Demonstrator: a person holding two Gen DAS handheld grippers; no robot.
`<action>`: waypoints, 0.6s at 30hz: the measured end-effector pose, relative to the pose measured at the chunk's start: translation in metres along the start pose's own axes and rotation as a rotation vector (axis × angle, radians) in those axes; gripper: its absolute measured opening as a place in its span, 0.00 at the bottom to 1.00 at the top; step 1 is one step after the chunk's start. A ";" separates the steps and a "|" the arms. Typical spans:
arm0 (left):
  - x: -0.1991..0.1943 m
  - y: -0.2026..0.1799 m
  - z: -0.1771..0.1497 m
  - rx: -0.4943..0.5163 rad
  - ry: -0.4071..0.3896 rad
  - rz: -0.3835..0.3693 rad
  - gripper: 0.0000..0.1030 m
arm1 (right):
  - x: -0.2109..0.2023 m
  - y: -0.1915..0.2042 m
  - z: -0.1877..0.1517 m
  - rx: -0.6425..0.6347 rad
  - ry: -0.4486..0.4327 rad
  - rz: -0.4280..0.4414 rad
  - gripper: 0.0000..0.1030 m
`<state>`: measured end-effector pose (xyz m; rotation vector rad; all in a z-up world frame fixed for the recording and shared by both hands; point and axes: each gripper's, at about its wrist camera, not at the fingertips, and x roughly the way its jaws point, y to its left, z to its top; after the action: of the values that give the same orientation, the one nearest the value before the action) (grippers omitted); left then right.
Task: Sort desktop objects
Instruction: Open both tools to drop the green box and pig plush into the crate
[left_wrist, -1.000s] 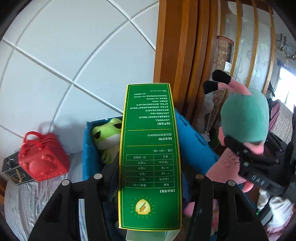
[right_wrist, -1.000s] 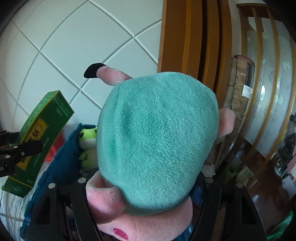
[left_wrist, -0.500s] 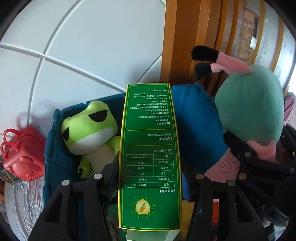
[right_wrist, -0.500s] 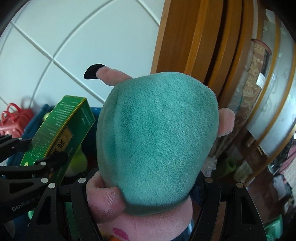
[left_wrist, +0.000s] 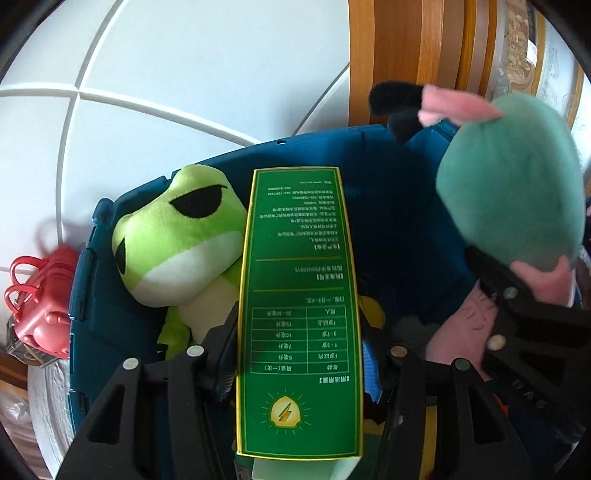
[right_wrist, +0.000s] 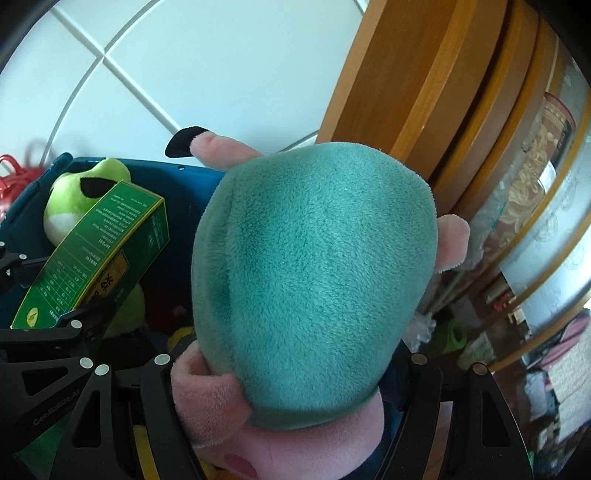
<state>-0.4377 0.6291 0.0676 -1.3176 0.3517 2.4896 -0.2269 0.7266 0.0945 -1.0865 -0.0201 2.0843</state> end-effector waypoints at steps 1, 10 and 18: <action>-0.003 0.000 0.000 -0.001 -0.008 -0.003 0.51 | 0.000 0.003 0.000 -0.005 0.000 -0.002 0.73; -0.036 -0.002 0.000 -0.031 -0.144 0.013 0.78 | 0.002 -0.007 0.005 -0.029 -0.030 0.045 0.77; -0.037 0.007 0.009 -0.054 -0.099 0.016 0.78 | 0.008 -0.005 0.009 -0.104 -0.062 0.057 0.96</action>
<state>-0.4271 0.6203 0.1036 -1.2101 0.2760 2.5834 -0.2327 0.7381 0.0968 -1.0946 -0.1303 2.1884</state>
